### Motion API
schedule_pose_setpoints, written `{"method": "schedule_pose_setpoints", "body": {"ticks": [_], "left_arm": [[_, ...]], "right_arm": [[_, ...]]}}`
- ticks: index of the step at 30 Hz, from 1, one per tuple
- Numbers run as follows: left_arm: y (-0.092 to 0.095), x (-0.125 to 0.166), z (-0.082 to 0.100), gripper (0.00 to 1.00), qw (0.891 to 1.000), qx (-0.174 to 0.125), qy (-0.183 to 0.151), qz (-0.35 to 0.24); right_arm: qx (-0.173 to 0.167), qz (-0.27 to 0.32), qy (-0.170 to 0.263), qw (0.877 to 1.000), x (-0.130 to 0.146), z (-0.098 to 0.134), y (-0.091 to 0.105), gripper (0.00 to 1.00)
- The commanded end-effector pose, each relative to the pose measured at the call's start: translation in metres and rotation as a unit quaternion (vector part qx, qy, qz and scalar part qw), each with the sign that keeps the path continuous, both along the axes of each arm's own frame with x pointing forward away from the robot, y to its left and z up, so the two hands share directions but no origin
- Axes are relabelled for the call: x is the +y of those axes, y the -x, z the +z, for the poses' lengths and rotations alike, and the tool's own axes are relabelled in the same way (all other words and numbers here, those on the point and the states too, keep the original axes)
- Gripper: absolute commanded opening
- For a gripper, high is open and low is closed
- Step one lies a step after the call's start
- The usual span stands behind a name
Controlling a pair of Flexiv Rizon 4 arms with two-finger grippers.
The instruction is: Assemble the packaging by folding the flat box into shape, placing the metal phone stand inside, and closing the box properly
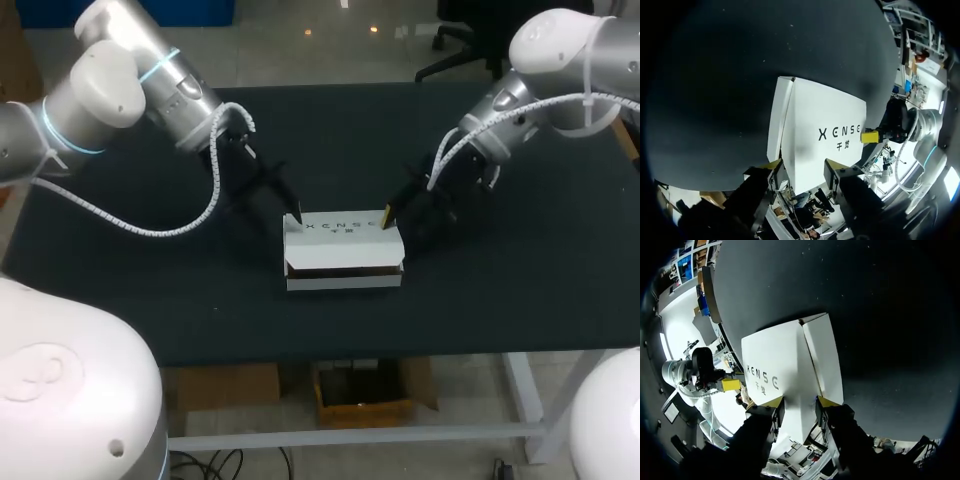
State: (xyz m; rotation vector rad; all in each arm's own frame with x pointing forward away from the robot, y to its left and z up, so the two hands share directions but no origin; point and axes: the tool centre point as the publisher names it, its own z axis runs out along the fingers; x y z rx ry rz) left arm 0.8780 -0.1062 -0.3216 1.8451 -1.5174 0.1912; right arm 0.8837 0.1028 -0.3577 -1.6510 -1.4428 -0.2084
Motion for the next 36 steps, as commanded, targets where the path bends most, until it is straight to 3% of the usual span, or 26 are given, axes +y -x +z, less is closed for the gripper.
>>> {"method": "schedule_pose_setpoints", "body": {"ticks": [1, 4, 11, 16, 23, 36], "left_arm": [[0.007, 0.006, 0.009, 0.58, 1.000, -0.016, -0.013, 0.005], [0.009, 0.013, 0.015, 0.66, 0.999, -0.030, -0.018, 0.013], [0.015, 0.023, 0.033, 1.00, 0.996, -0.089, -0.019, 0.000], [0.022, 0.021, 0.047, 1.00, 0.989, -0.141, -0.025, -0.026], [0.036, 0.008, 0.061, 1.00, 0.968, -0.229, -0.040, -0.092], [0.050, -0.011, 0.074, 1.00, 0.924, -0.328, -0.058, -0.188]], "right_arm": [[0.002, 0.003, -0.001, 1.000, 0.001, -0.002, -0.003, 0.38], [0.001, 0.003, -0.001, 1.000, 0.002, -0.002, -0.002, 0.38], [-0.001, 0.003, -0.001, 1.000, 0.001, -0.002, -0.003, 0.39], [-0.004, 0.002, -0.002, 1.000, 0.000, -0.001, -0.004, 0.39], [-0.004, 0.000, -0.002, 1.000, 0.002, -0.001, -0.003, 0.39], [-0.001, -0.006, -0.001, 1.000, 0.004, -0.002, -0.004, 0.40]]}}
